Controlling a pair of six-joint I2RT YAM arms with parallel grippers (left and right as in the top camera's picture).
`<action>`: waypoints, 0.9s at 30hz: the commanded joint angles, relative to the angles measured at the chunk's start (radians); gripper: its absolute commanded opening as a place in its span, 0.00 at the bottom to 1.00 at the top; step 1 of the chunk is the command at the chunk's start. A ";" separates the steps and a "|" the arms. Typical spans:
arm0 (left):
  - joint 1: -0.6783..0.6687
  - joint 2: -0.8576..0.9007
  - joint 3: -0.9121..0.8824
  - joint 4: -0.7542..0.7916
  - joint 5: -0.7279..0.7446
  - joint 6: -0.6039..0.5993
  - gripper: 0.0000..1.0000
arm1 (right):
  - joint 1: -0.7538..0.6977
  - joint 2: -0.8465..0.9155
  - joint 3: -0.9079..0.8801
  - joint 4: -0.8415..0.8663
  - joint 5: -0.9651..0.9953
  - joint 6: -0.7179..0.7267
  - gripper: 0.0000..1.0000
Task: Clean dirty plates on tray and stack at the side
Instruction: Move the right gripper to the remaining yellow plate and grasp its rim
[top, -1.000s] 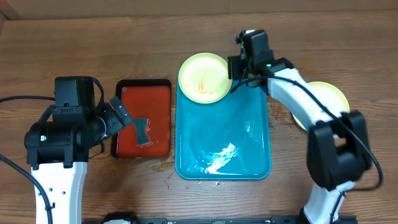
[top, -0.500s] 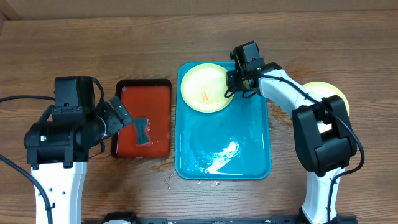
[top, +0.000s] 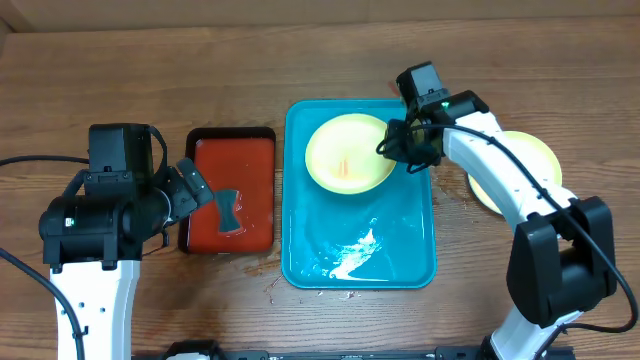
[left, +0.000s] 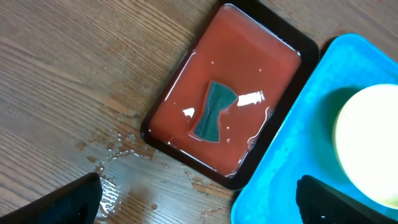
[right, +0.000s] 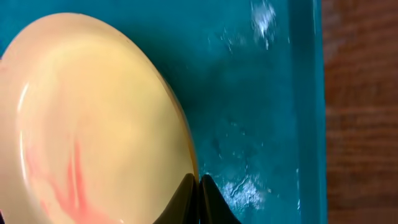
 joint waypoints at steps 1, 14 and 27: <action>0.005 -0.011 0.016 0.001 0.024 -0.003 1.00 | 0.026 -0.002 -0.113 0.007 -0.001 0.231 0.04; -0.004 0.043 -0.041 -0.008 0.061 0.163 0.99 | 0.082 -0.108 -0.206 0.163 -0.035 0.182 0.17; -0.025 0.348 -0.307 0.343 0.051 0.145 0.61 | 0.082 -0.318 -0.195 0.053 -0.035 -0.177 0.28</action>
